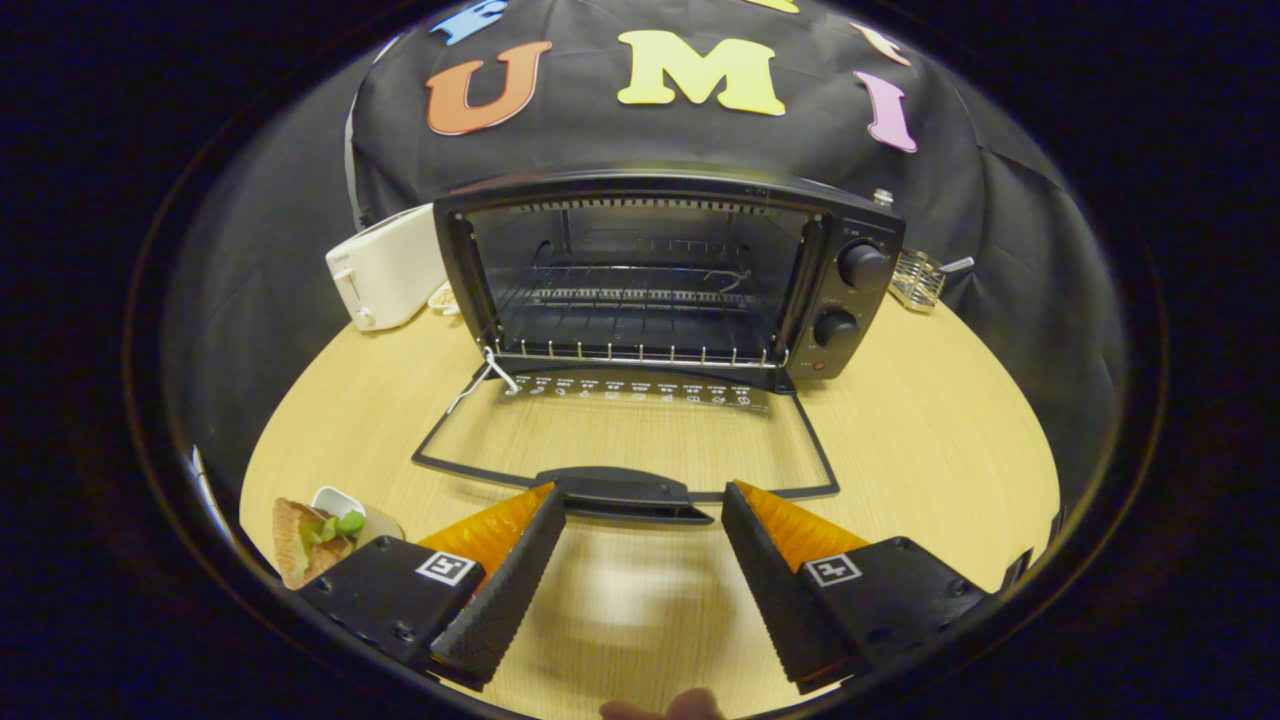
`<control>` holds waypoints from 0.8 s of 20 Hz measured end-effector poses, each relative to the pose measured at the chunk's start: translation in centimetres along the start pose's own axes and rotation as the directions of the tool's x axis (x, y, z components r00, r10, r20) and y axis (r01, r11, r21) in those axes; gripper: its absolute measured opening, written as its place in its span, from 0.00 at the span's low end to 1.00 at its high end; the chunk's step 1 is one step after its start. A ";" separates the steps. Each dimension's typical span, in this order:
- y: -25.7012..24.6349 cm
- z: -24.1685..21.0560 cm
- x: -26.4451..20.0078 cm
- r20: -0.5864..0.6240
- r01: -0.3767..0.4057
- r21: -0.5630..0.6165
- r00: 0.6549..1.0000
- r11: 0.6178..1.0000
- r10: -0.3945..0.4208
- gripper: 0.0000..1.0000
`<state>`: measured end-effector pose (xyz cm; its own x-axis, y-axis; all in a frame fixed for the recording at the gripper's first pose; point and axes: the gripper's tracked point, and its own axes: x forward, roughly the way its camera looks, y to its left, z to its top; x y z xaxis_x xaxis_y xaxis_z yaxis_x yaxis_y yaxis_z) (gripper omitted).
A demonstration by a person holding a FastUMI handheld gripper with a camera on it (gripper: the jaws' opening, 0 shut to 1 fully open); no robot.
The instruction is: Open the toaster oven, put the food inside, and close the toaster oven door.
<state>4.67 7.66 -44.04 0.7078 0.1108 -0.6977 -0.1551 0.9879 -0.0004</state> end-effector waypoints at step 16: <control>7.1 4.7 -10.8 -0.008 -0.307 -0.064 0.952 0.949 0.307 1.00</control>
<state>-0.84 13.94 -33.13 0.6205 0.4082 -0.6696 -0.4090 0.8970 0.1678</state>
